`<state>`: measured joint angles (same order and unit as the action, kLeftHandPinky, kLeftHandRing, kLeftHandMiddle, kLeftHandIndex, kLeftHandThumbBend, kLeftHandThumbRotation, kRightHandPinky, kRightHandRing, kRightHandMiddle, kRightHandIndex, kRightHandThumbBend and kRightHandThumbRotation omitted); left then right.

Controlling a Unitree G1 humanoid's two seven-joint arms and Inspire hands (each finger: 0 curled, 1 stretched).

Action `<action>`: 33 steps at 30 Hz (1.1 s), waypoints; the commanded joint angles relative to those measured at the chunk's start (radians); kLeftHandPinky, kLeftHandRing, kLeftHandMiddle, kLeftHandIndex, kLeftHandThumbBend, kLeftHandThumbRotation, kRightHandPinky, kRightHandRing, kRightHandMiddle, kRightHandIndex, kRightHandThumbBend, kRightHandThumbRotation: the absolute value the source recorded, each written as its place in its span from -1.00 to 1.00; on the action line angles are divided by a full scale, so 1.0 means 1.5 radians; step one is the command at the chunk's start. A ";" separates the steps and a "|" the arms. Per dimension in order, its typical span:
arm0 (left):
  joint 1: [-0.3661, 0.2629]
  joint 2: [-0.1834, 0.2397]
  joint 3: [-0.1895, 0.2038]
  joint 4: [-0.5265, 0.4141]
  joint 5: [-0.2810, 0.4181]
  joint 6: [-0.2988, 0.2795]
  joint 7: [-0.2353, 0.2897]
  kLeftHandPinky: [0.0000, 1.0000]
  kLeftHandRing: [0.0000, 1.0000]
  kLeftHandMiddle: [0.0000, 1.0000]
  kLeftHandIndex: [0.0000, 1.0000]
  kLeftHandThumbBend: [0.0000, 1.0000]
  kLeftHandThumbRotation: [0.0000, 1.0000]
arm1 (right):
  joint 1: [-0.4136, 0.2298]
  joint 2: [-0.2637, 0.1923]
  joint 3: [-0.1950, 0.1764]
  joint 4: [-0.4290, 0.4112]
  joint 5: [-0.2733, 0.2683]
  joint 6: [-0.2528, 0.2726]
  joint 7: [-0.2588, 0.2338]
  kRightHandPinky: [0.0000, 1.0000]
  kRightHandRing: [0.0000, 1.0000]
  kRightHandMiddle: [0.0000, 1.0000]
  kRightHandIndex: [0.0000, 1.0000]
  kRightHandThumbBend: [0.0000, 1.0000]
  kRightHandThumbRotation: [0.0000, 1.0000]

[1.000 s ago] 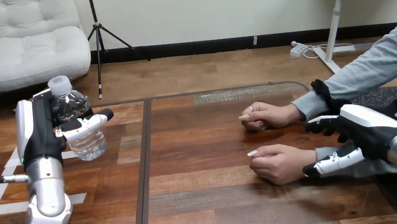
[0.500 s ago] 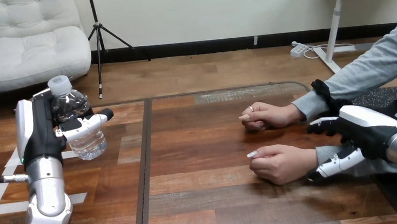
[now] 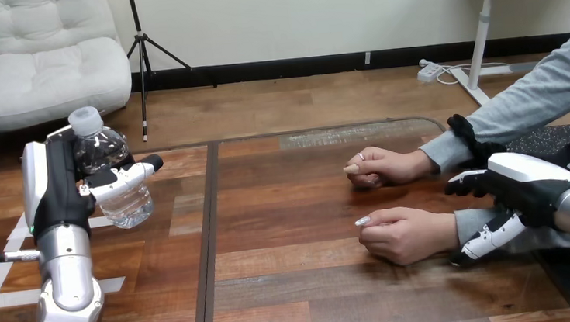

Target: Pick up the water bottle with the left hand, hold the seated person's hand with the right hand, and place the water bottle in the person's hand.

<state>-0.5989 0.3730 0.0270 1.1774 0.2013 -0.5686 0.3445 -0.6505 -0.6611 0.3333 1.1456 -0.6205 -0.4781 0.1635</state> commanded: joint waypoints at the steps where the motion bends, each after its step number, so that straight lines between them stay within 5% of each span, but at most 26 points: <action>1: -0.030 0.007 0.011 -0.041 -0.010 -0.013 -0.002 -0.25 -0.12 -0.05 -0.08 0.48 -1.00 | -0.066 -0.005 0.016 0.008 -0.014 0.013 -0.013 0.56 0.75 0.75 0.72 1.00 -0.29; 33: -0.025 0.004 0.016 -0.048 -0.016 -0.017 -0.008 -0.26 -0.14 -0.07 -0.09 0.46 -1.00 | -0.089 0.009 0.069 0.029 -0.053 0.022 -0.032 0.55 0.70 0.71 0.66 1.00 -0.33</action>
<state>-0.5887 0.3728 0.0354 1.1627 0.1897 -0.5687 0.3309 -0.7106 -0.6606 0.4219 1.1837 -0.6863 -0.4513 0.1445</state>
